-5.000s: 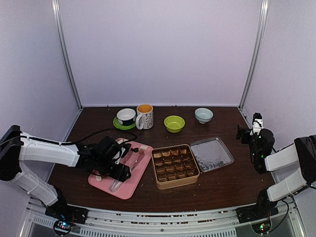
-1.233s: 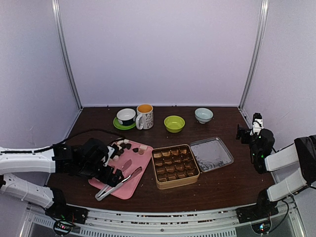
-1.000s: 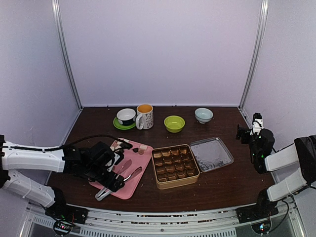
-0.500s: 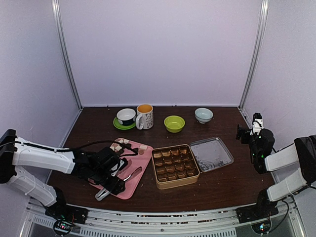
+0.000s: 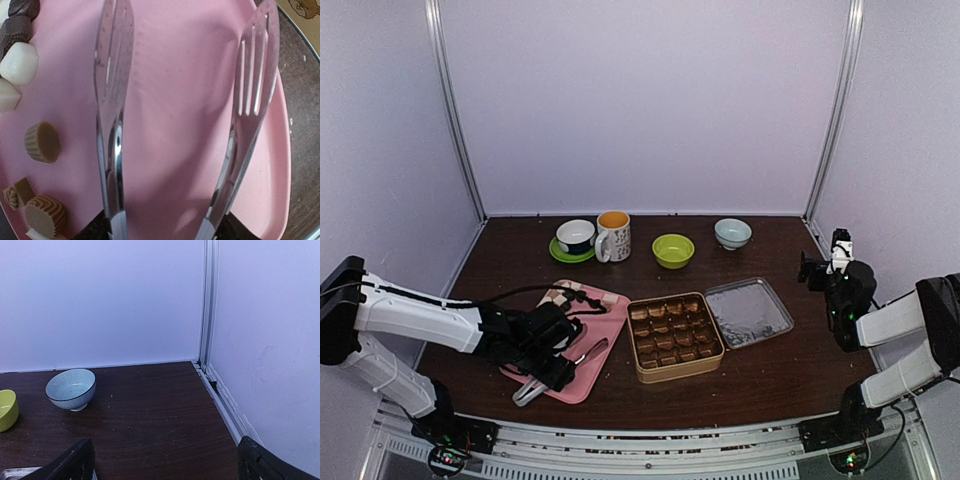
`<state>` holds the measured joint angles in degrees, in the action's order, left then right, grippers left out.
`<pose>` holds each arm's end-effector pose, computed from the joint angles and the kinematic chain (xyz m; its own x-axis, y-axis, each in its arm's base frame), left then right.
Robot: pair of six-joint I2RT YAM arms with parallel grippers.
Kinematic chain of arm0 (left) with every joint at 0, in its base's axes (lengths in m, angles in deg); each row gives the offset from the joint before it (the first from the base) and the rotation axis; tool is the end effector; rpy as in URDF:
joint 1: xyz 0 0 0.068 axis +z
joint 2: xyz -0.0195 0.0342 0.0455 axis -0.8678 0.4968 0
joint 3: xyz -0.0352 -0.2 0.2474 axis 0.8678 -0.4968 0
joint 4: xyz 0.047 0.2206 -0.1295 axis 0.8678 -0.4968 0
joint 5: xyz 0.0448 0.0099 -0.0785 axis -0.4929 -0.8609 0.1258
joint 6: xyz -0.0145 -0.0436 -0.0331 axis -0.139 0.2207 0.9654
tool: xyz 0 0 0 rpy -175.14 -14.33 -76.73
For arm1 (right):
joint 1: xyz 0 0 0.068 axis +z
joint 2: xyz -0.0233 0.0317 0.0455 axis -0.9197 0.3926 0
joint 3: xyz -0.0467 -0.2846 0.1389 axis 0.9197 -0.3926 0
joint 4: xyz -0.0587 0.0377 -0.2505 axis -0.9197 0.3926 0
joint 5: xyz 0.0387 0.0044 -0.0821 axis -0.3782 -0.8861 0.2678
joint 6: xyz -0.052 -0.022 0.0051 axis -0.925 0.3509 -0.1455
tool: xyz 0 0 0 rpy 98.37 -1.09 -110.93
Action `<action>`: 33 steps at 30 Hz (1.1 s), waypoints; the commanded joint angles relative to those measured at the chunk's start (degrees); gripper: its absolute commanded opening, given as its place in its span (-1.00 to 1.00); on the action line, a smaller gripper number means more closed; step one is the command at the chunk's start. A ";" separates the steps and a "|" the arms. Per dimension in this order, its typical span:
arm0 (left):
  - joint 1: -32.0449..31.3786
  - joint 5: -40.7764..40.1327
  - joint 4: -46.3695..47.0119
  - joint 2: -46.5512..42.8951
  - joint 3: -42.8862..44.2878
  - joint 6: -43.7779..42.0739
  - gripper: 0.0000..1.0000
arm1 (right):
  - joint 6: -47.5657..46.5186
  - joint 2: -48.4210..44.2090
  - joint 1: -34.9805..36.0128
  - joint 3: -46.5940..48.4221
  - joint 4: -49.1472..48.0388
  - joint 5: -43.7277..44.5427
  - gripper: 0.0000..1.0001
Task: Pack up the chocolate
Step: Pick up the clamp from the plate.
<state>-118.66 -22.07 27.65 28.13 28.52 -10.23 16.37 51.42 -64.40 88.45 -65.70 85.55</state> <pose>0.1223 -0.1877 0.1880 -0.8505 0.3677 -0.3761 0.4223 0.9036 -0.0716 0.2273 0.0070 0.2205 -0.0479 0.0286 -0.9984 0.0320 0.9991 0.0271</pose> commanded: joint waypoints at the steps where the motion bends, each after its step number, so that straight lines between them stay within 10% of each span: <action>1: -1.24 -4.56 -4.95 2.23 1.70 2.53 0.22 | 0.14 0.10 -0.36 0.58 -1.30 -0.45 1.00; 33: 3.98 -5.82 -19.40 -15.06 12.83 4.87 -0.10 | 0.13 0.07 -0.34 0.55 -1.32 -0.45 1.00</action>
<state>-117.81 -30.64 9.72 15.34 39.89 -6.47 16.37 51.42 -64.40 88.45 -65.70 85.39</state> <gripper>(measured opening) 0.461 0.999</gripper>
